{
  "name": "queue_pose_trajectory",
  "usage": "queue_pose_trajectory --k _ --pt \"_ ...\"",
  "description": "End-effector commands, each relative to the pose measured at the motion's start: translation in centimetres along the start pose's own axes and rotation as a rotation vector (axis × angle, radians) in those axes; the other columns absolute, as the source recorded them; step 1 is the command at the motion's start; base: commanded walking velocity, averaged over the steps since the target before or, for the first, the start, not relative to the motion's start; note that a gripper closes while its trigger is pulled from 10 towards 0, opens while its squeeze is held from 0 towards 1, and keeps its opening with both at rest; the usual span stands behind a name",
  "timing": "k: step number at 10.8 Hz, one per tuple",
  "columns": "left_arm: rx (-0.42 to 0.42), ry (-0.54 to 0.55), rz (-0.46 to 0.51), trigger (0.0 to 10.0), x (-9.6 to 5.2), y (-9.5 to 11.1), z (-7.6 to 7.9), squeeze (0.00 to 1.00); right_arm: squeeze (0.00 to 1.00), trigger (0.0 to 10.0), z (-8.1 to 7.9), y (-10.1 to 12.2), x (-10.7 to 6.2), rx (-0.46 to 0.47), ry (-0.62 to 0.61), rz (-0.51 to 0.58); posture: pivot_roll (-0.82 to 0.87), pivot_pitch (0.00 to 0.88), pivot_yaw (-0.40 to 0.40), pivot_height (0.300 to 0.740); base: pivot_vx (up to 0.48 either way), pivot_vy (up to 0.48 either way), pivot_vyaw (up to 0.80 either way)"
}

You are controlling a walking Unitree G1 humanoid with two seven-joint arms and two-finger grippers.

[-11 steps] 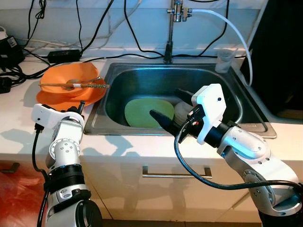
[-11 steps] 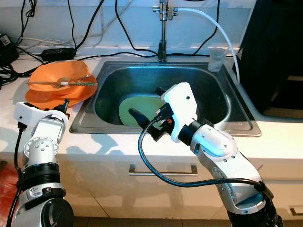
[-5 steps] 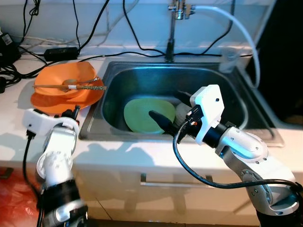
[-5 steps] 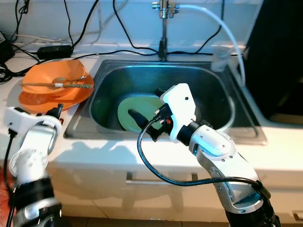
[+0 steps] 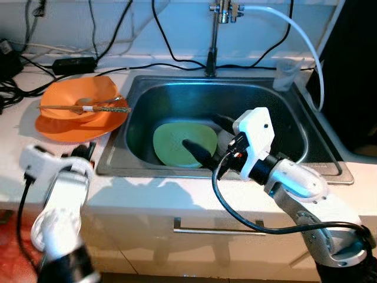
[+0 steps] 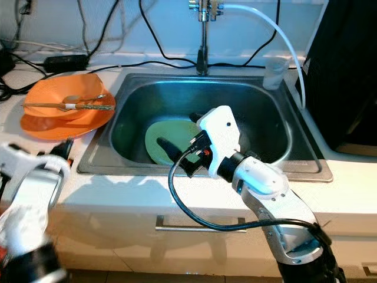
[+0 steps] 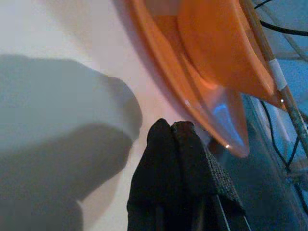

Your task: Kitchen organization

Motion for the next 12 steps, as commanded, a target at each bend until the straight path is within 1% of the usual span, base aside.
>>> queue_pose_trajectory --k 1,4,5,6,7,8,10,11,12 --pt "-0.003 0.114 -0.088 0.0 0.0 -2.0 -2.8 0.0 0.18 10.0 0.0 0.3 0.2 -0.011 0.012 0.011 -0.01 0.0 0.017 0.74 0.0 0.0 0.0" --pt "0.017 0.105 -0.073 0.0 -0.1 -1.4 -2.8 0.0 0.18 10.0 -0.2 0.2 0.5 -0.013 0.019 0.012 0.01 0.0 0.016 0.74 0.0 0.0 0.0" --pt "0.016 0.062 -0.061 10.0 0.0 -1.2 -1.9 1.0 0.18 10.0 -0.2 0.2 0.6 -0.013 0.019 0.013 0.01 0.0 0.017 0.74 0.0 0.0 0.0" --pt "-0.004 -0.016 -0.071 10.0 -0.5 -1.3 -0.4 1.0 0.18 10.0 -0.2 0.2 0.7 -0.016 0.018 0.016 0.01 0.0 0.018 0.74 0.0 0.0 0.0" --pt "0.013 -0.039 -0.073 10.0 -0.5 -1.6 -0.2 1.0 0.18 10.0 -0.2 0.1 0.7 -0.017 0.017 0.017 0.01 0.0 0.02 0.74 0.0 0.0 0.0" --pt "0.009 -0.04 -0.063 10.0 -0.3 -1.5 -0.3 1.0 0.18 10.0 -0.2 0.1 0.7 -0.017 0.017 0.018 0.01 0.0 0.019 0.74 0.0 0.0 0.0" --pt "-0.022 -0.045 -0.038 10.0 0.8 -1.3 -0.5 1.0 0.18 10.0 -0.1 0.2 0.7 -0.019 0.013 0.023 0.0 0.0 0.022 0.74 0.0 0.0 0.0" --pt "-0.053 -0.068 -0.02 10.0 1.8 -0.7 0.6 1.0 0.18 10.0 0.0 0.2 0.6 -0.021 0.009 0.023 -0.01 0.0 0.022 0.74 0.0 0.0 0.0" --pt "-0.059 -0.071 -0.016 10.0 2.0 -0.6 0.9 1.0 0.18 10.0 0.0 0.3 0.6 -0.021 0.008 0.023 -0.01 0.0 0.022 0.74 0.0 0.0 0.0"
Point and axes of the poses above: a point about 5 cm out from each wrist's last joint towards the gripper, its own x axis pointing out of the wrist towards the gripper, its own y axis along the axis of the wrist's last joint, z = x × y, the point moved 5 cm from there along x, pointing out of the wrist towards the gripper, and after that the axes turned 6 degrees about x, right-handed, at the moved point
